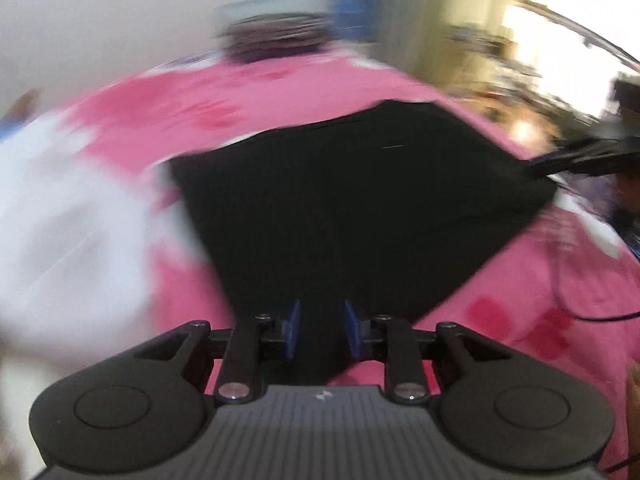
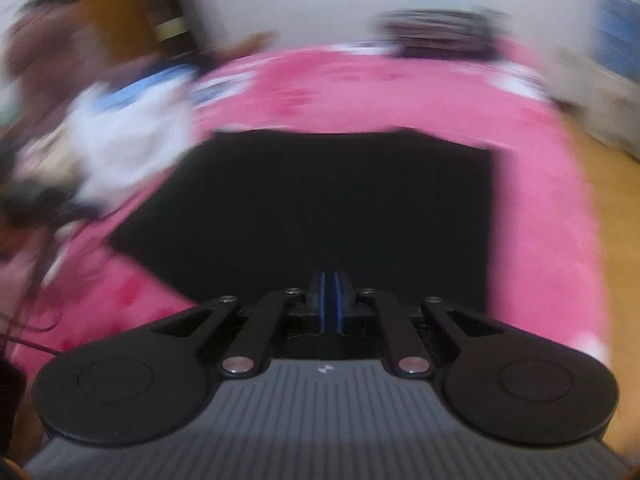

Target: Fold clothes

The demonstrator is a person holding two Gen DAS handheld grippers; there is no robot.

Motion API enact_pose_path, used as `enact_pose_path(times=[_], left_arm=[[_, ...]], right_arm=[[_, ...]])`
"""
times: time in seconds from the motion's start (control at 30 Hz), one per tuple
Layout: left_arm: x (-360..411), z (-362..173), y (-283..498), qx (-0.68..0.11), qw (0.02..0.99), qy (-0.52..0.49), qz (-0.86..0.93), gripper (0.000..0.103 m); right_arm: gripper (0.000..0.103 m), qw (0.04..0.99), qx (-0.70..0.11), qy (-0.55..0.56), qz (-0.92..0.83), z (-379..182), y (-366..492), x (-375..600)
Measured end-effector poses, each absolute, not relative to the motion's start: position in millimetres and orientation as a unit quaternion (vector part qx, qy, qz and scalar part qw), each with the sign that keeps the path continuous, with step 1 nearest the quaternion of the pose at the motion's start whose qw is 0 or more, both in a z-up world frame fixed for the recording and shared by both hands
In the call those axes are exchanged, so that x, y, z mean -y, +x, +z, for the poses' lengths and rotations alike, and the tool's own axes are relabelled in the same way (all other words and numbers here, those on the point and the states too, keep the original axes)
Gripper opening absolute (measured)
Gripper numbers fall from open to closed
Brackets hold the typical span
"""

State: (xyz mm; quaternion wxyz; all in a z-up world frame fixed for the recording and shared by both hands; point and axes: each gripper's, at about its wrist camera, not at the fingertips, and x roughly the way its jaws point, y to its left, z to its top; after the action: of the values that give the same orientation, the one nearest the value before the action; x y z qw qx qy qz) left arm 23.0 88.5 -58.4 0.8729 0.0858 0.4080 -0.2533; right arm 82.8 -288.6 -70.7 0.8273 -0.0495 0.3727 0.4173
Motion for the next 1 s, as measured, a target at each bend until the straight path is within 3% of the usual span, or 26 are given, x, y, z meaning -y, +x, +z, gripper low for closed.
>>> enact_pose_path(times=[0.23,0.53,0.77,1.0], left_arm=[[-27.4,-108.1,16.0,-0.439,0.819,0.197,-0.312,0.019],[-61.2,-107.0,3.1,-0.467,0.828,0.100,-0.295,0.019],[-90.9,-98.8,-12.6,-0.493,0.824,0.060,-0.273,0.019],[-113.6,-89.1,-12.0,-0.494,0.838,0.024,-0.231,0.019]], right_arm=[[0.003,0.756,-0.375,-0.193,0.501,-125.6,59.3,188.1],[0.002,0.752,-0.335,-0.228,0.520,-101.5,46.5,182.5],[0.001,0.723,-0.316,-0.290,0.541,-123.7,24.9,165.7],[0.002,0.752,-0.291,-0.243,0.539,-116.5,51.2,127.4]])
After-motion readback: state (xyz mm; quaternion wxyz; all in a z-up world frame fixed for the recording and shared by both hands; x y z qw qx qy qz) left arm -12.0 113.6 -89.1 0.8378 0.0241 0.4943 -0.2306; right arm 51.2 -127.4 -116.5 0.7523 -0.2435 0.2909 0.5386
